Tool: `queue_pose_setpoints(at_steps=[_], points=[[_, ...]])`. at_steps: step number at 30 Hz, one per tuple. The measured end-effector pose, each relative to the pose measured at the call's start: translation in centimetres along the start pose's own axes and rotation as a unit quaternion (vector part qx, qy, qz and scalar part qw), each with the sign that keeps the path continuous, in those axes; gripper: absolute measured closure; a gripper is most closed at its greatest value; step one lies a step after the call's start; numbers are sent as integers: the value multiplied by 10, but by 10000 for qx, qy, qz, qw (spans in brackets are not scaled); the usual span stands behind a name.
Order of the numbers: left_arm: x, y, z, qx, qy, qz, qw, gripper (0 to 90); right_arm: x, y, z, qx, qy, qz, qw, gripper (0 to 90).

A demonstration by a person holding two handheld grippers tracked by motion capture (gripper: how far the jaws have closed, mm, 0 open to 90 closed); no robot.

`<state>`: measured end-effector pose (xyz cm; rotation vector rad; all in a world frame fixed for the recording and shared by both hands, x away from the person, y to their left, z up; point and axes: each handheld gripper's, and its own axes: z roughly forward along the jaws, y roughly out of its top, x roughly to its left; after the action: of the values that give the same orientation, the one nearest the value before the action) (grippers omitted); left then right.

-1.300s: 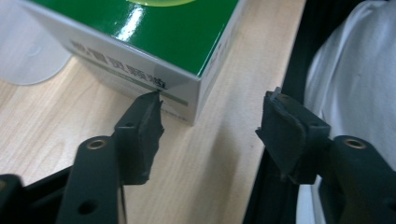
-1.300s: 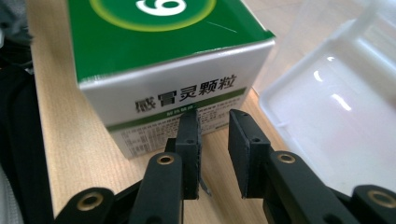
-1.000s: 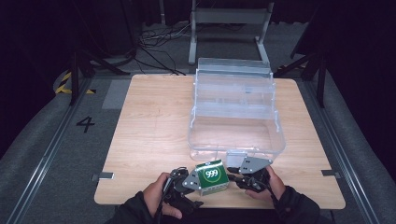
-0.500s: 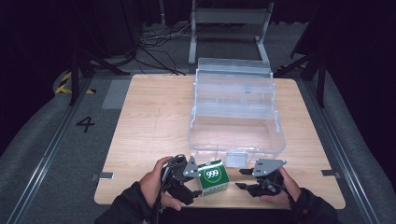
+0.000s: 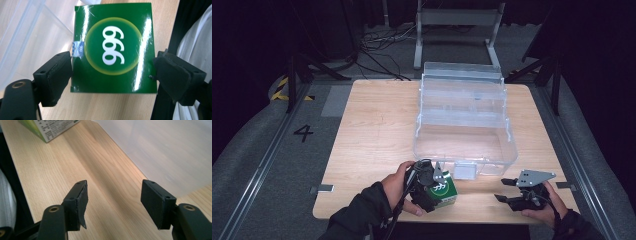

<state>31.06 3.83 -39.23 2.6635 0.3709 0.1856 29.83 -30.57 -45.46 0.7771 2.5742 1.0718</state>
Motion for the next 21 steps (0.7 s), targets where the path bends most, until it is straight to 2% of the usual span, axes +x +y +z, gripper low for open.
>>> queue_pose_setpoints(at_steps=[2, 5, 6, 8, 11, 15, 19, 21], points=[[2, 4, 0, 76, -97, 32, 9999, 157, -4, -3, -3, -35, -43, 110, 9999, 396], [5, 8, 1, 208, -153, -2, 9997, 153, -5, -4, -3, -33, -28, 150, 9999, 396], [9, 11, 1, 315, -286, -36, 9991, 137, -5, -4, -2, -5, 8, 129, 9999, 395], [12, 14, 0, 433, -382, -7, 9983, 143, -4, -4, 0, 31, 68, 130, 9999, 395], [11, 15, -2, 632, -310, 78, 9975, 158, -3, -4, 3, 62, 145, 116, 9998, 395], [16, 14, -2, 594, -432, 207, 9971, 155, -2, -4, 5, 109, 178, 91, 9997, 396], [20, 21, -2, 855, -490, 345, 9945, 158, -1, -5, 6, 145, 230, 83, 9996, 396], [17, 30, -2, 1052, -354, 540, 9923, 157, 0, -4, 6, 153, 241, 75, 9996, 396]])
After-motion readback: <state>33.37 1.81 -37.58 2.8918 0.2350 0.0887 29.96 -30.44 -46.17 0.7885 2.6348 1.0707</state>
